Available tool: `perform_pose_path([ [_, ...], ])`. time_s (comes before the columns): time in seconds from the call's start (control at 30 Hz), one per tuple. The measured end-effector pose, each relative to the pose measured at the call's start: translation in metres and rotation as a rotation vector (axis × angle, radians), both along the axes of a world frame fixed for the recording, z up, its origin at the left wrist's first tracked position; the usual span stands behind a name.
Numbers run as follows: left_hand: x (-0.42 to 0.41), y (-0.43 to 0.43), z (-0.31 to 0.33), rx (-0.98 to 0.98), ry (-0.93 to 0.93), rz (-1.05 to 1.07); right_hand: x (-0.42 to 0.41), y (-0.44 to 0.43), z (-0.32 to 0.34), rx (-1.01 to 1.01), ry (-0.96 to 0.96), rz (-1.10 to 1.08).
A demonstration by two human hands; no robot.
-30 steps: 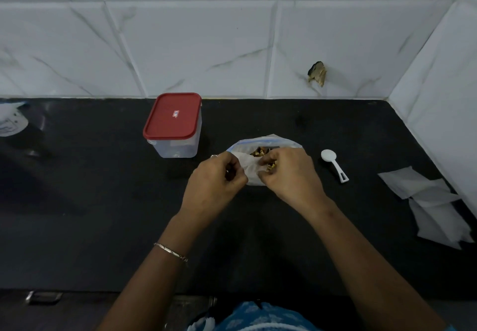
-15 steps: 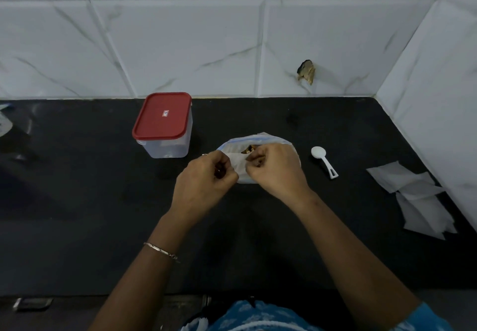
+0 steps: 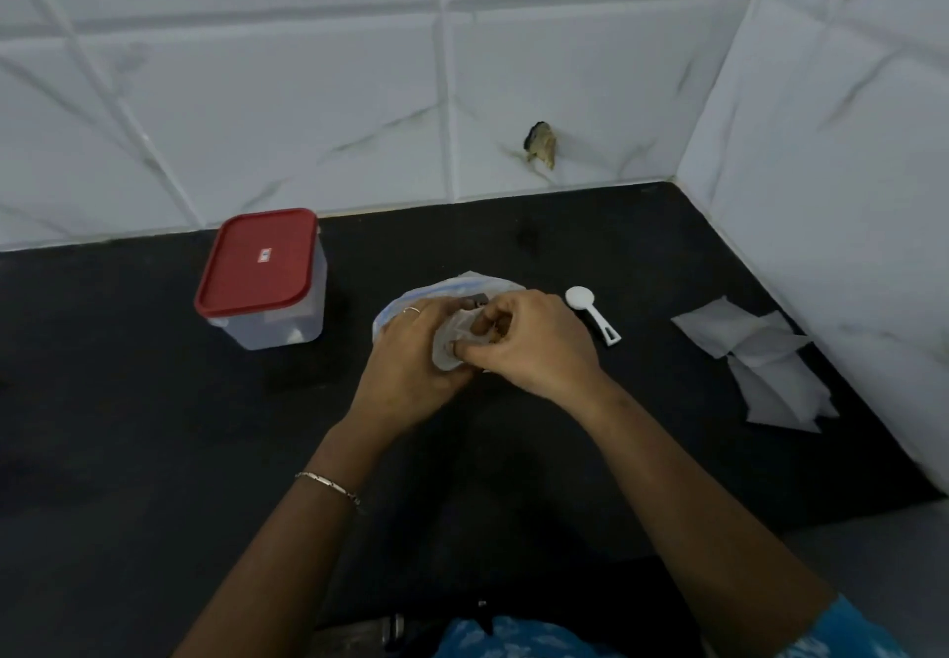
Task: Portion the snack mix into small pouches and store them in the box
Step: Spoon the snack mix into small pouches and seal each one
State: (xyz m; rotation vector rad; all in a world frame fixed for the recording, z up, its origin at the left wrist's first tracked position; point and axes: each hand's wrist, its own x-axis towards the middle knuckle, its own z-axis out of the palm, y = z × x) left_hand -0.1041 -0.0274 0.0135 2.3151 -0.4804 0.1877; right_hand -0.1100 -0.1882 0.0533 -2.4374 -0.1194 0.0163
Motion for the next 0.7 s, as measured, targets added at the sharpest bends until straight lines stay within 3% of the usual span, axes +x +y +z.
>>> perform_pose_path([
  [0.07,0.003,-0.012,0.000,0.019,-0.001,-0.030,0.001,-0.012,-0.006,0.064,0.027,-0.022],
  [0.17,0.009,-0.031,-0.003,0.018,0.034,-0.023,0.002,-0.034,-0.013,0.396,0.074,-0.123],
  [0.23,0.014,-0.038,-0.009,0.008,0.060,-0.014,0.005,-0.055,-0.022,0.666,0.128,-0.302],
  [0.3,0.019,-0.043,-0.014,0.021,0.067,-0.017,0.011,-0.081,-0.042,0.806,0.135,-0.524],
  [0.43,0.021,-0.059,-0.011,0.004,0.066,-0.031,0.023,-0.129,-0.092,0.489,0.063,-0.741],
  [0.57,0.022,-0.068,-0.010,-0.022,0.089,-0.032,0.034,-0.141,-0.114,0.216,0.096,-0.651],
  [0.7,0.027,-0.066,-0.014,-0.005,0.082,0.029,0.045,-0.139,-0.126,0.100,0.106,-0.608],
])
